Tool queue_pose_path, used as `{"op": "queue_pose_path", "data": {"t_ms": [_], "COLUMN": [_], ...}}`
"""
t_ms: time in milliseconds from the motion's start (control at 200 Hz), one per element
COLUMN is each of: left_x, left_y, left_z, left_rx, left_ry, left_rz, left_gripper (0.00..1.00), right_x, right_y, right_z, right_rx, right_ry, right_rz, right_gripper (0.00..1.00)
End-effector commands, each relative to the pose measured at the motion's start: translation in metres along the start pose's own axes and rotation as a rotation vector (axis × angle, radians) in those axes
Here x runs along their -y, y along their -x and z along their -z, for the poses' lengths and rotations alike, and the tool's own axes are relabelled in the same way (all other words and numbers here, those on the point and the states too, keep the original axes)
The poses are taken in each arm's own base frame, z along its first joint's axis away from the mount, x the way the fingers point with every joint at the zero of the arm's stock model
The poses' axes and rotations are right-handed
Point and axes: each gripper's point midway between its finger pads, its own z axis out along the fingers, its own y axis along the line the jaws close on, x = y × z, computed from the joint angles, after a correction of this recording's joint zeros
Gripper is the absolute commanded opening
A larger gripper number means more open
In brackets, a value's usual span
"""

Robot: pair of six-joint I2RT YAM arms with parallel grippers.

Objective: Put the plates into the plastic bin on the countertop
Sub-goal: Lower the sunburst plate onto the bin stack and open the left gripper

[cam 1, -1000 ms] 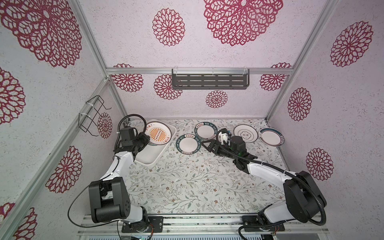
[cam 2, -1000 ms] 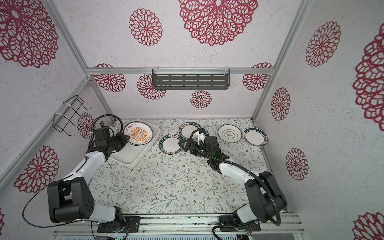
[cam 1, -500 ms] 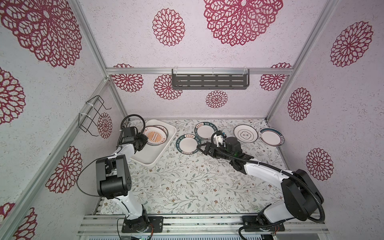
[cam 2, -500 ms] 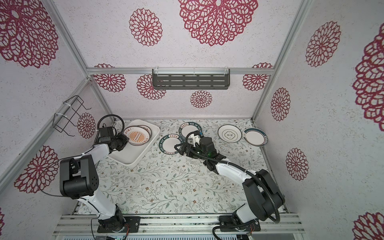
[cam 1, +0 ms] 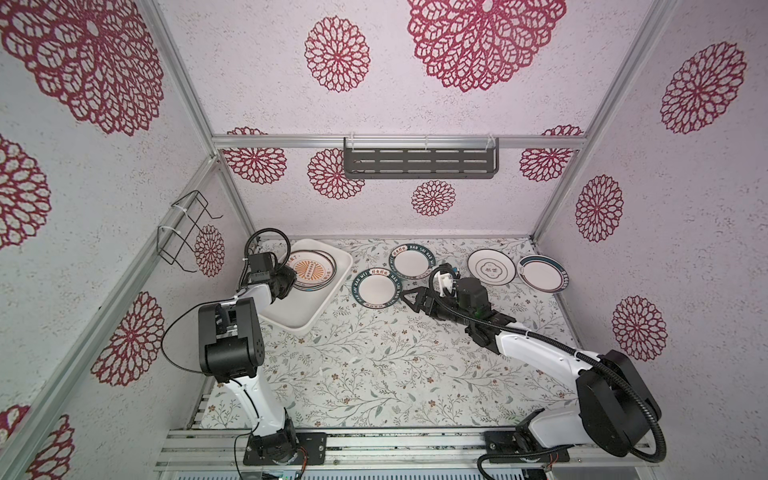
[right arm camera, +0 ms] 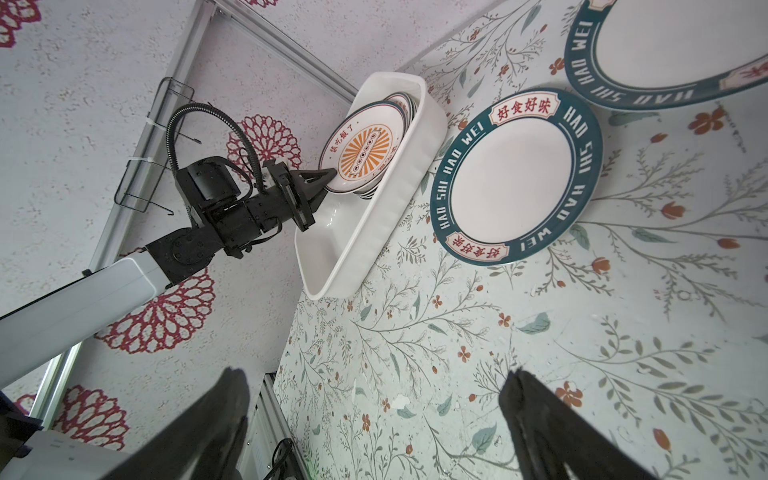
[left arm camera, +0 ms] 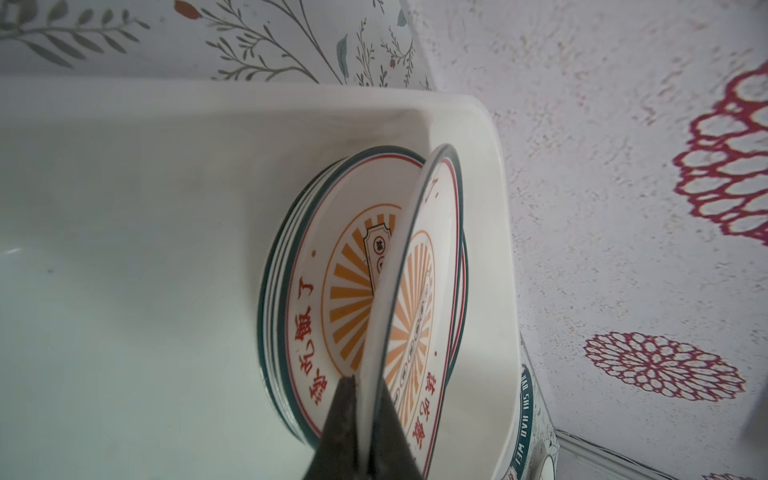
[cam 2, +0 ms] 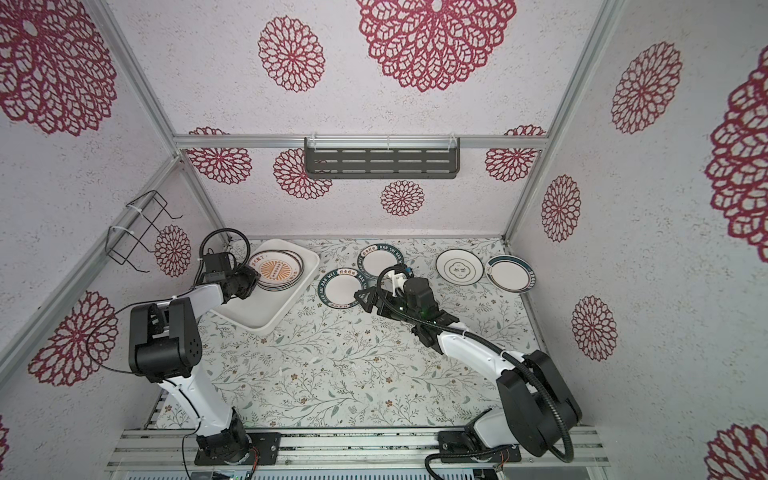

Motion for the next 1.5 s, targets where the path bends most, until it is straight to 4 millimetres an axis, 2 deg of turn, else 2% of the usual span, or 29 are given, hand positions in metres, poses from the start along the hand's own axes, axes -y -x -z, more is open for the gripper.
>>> {"op": "queue_pose_path", "data": {"t_ms": [0,300,475,701,786,1141,1151,1181,1496], "left_x": [0.021,0.020,0.019,0.020,0.021,0.015,0.005,0.000,-0.007], "left_y": [0.015,0.009,0.008,0.007,0.006,0.002,-0.002,-0.005,-0.005], "left_z": [-0.001,-0.012,-0.013,-0.010,-0.007,-0.005,-0.013,-0.017,-0.024], "left_rx": [0.031,-0.002,-0.008,-0.017,-0.018,-0.039,-0.055,-0.069,-0.076], "left_ry": [-0.070,-0.063,-0.054,-0.012,0.002,0.133,0.159,0.179,0.243], "left_rz": [-0.006,0.004,0.000,-0.028,-0.042,-0.101,-0.098,-0.100,-0.124], "left_gripper": [0.06,0.12,0.20,0.48,0.55,0.68,0.69,0.71,0.80], "right_x": [-0.014,-0.009,-0.008,-0.006,-0.004,0.002,0.003,0.002,0.005], "right_y": [0.011,0.011,0.010,0.008,0.007,0.002,0.002,0.003,0.001], "right_z": [0.009,0.008,0.008,0.009,0.008,0.012,0.012,0.014,0.016], "right_rx": [0.048,0.050,0.050,0.049,0.047,0.042,0.043,0.046,0.050], "right_ry": [0.020,0.002,-0.003,-0.006,-0.008,-0.032,-0.035,-0.036,-0.048], "right_rz": [0.047,0.045,0.048,0.058,0.060,0.075,0.076,0.078,0.084], "right_gripper": [0.99,0.99,0.99,0.99,0.99,0.99,0.99,0.99,0.99]}}
